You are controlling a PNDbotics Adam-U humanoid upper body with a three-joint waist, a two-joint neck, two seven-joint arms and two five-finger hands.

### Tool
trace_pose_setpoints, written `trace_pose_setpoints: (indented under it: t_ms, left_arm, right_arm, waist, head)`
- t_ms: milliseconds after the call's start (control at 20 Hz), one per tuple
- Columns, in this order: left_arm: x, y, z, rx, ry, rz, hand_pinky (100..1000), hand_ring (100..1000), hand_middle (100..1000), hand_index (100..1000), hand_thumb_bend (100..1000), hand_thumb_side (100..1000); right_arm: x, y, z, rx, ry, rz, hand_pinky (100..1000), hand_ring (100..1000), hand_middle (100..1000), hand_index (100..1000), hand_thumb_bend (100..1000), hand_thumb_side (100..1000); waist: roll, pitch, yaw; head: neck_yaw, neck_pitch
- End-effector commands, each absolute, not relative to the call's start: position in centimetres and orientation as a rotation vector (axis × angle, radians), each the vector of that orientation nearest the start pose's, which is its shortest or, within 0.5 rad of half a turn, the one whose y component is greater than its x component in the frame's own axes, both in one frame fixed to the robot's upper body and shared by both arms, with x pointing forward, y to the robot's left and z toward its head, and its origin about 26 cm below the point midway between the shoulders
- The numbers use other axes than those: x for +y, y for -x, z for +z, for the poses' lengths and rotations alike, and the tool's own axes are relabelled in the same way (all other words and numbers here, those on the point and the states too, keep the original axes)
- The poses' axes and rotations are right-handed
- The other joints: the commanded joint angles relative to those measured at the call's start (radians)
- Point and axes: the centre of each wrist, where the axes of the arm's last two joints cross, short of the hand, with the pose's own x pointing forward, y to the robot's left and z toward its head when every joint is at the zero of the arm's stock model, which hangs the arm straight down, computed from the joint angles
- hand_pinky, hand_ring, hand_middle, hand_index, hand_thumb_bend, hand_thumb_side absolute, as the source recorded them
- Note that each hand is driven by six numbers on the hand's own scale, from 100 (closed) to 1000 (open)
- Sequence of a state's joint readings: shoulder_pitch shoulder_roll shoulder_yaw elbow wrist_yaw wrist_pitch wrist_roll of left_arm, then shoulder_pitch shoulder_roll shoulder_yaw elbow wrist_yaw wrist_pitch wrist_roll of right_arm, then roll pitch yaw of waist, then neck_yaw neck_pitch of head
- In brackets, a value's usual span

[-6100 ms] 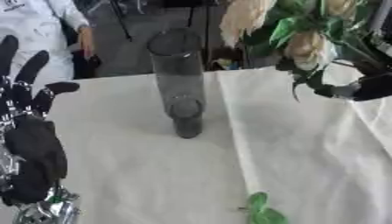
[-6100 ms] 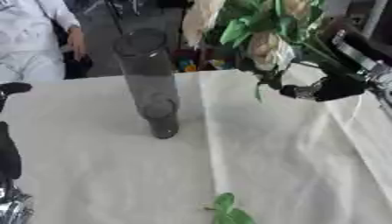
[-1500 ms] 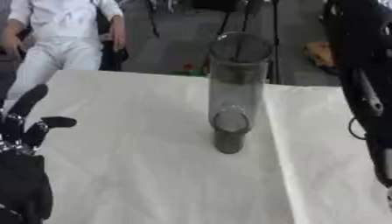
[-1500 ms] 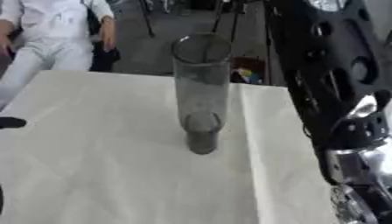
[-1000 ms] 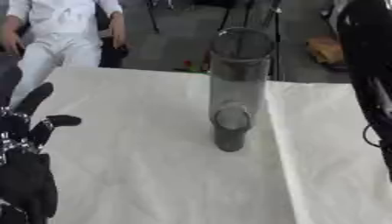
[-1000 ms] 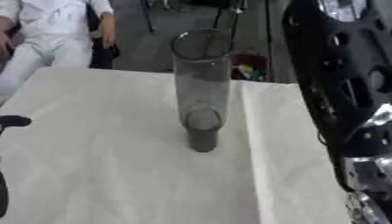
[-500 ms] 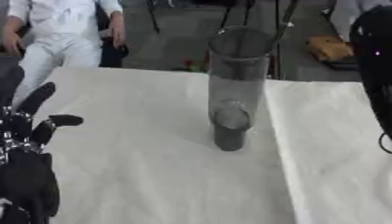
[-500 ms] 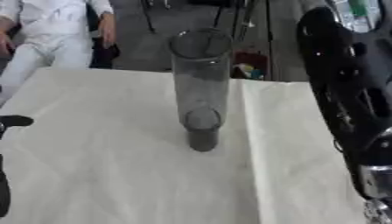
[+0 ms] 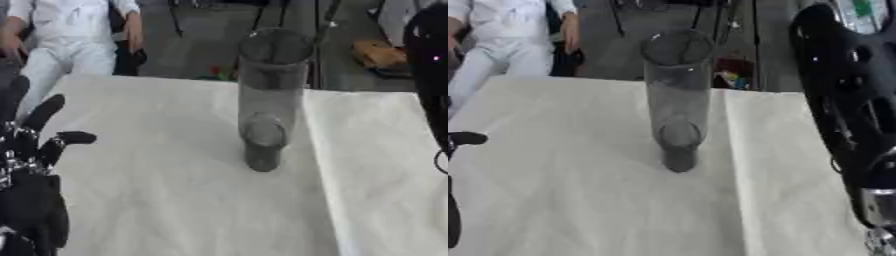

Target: Arrange flowers into the vase.

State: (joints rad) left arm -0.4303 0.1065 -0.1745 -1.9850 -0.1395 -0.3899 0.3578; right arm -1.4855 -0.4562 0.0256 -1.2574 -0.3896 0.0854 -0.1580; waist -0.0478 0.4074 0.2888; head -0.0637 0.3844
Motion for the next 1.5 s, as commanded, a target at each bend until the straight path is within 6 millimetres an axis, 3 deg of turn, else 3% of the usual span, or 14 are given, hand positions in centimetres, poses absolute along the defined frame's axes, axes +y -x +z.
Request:
trace_pose_setpoints:
  t_ms: [50,650,1500]
  left_arm:
    - [17.0,-30.1,21.6,3.472,-0.068,-0.036,574,853,929,937,422,983]
    - [17.2,-30.2,21.6,3.472,-0.052,-0.02,579,854,929,937,426,981]
    - [17.0,-30.2,21.7,3.467,-0.062,-0.015,584,853,929,937,432,978]
  right_arm:
    - [-19.5,-37.4,52.3,-2.658,-0.184,0.168,100,100,100,100,444,402]
    - [-19.8,-38.0,52.6,-2.616,-0.208,0.153,100,100,100,100,441,379]
    - [-17.7,-37.4,52.5,-2.534,-0.329,0.151,100,100,100,100,436,338]
  waist:
    - [0.001,-0.034,-0.002]
    - [-0.017,-0.052,-0.001]
    - [-0.032,-0.067,0.011]
  head:
    - [0.004,-0.015]
    - [0.004,-0.012]
    - [0.005,-0.003]
